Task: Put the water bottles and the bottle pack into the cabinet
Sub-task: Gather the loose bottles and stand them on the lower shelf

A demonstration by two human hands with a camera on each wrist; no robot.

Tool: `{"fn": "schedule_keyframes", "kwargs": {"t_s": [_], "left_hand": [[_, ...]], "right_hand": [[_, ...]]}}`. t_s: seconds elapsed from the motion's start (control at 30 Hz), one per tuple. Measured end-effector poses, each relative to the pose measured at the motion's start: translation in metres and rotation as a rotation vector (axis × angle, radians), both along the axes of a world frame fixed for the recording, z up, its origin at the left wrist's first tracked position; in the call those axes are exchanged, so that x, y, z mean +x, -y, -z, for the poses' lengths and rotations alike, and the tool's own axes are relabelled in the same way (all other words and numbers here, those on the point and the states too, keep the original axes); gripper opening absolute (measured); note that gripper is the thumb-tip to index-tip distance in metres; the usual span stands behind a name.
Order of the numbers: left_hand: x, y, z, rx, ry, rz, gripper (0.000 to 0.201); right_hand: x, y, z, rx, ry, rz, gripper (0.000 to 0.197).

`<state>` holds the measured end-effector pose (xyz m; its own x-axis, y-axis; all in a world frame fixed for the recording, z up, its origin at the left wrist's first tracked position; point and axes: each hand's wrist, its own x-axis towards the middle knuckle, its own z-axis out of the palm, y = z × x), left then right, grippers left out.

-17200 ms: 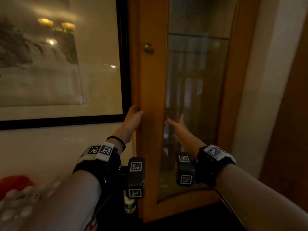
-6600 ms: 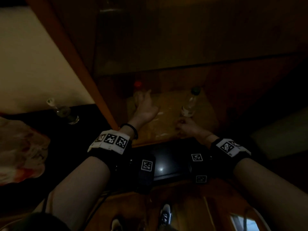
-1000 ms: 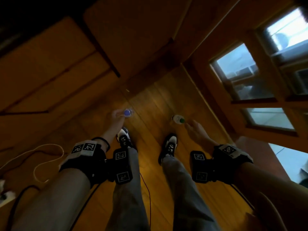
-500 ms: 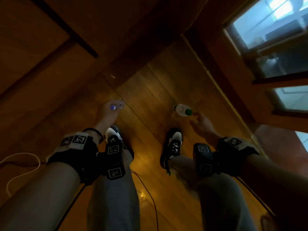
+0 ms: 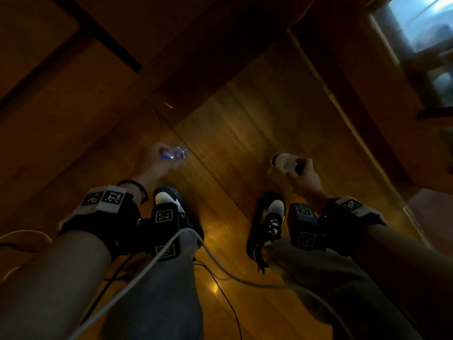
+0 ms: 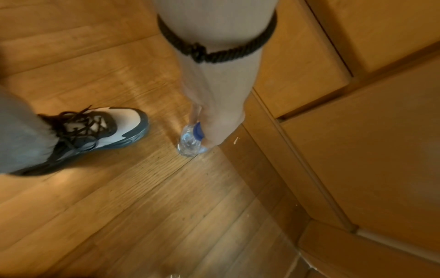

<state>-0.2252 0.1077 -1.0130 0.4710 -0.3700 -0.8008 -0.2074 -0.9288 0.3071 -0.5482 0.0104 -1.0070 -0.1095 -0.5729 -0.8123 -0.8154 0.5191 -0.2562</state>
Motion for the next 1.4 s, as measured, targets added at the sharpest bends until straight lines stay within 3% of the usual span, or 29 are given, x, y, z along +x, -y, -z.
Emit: {"fn": "schedule_keyframes", "kwargs": {"t_s": [0.13,0.27,0.47,0.63,0.8,0.87,0.9,0.93,1.03,1.23,1.4], "left_hand": [[0.008,0.002,0.011,0.010,0.002,0.018,0.025],[0.010,0.006,0.006,0.021,-0.033,0.001,0.037],[0.016,0.021,-0.046,0.009,-0.063,-0.003,0.028],[0.026,0.040,-0.141,-0.033,-0.087,-0.012,0.016],[0.026,0.067,-0.281,-0.113,-0.113,-0.026,0.014],[0.035,0.068,-0.322,-0.150,-0.110,-0.054,0.021],[0.039,0.066,-0.346,-0.161,-0.099,-0.047,0.052],[0.045,0.069,-0.364,-0.146,-0.083,-0.048,0.022],[0.049,0.080,-0.439,-0.249,-0.017,-0.037,0.027],[0.041,0.102,-0.565,-0.284,0.105,0.305,0.017],[0.043,0.105,-0.637,-0.339,0.200,0.400,0.019]], "right_hand": [[-0.003,0.006,0.014,-0.026,-0.032,-0.033,0.039],[-0.009,0.011,0.017,0.027,-0.067,-0.112,0.027],[-0.002,0.020,-0.031,0.107,-0.029,-0.185,0.021],[0.019,0.035,-0.119,0.158,0.026,-0.301,0.019],[0.047,0.057,-0.237,0.173,0.082,-0.411,0.049],[0.059,0.068,-0.285,0.131,0.118,-0.483,0.039],[0.065,0.073,-0.309,0.110,0.134,-0.510,0.030],[0.070,0.079,-0.333,0.098,0.146,-0.530,0.023],[0.085,0.092,-0.402,0.051,0.187,-0.585,0.021],[0.104,0.105,-0.510,-0.100,0.247,-0.674,0.015],[0.114,0.115,-0.583,-0.173,0.313,-0.775,0.024]]}}
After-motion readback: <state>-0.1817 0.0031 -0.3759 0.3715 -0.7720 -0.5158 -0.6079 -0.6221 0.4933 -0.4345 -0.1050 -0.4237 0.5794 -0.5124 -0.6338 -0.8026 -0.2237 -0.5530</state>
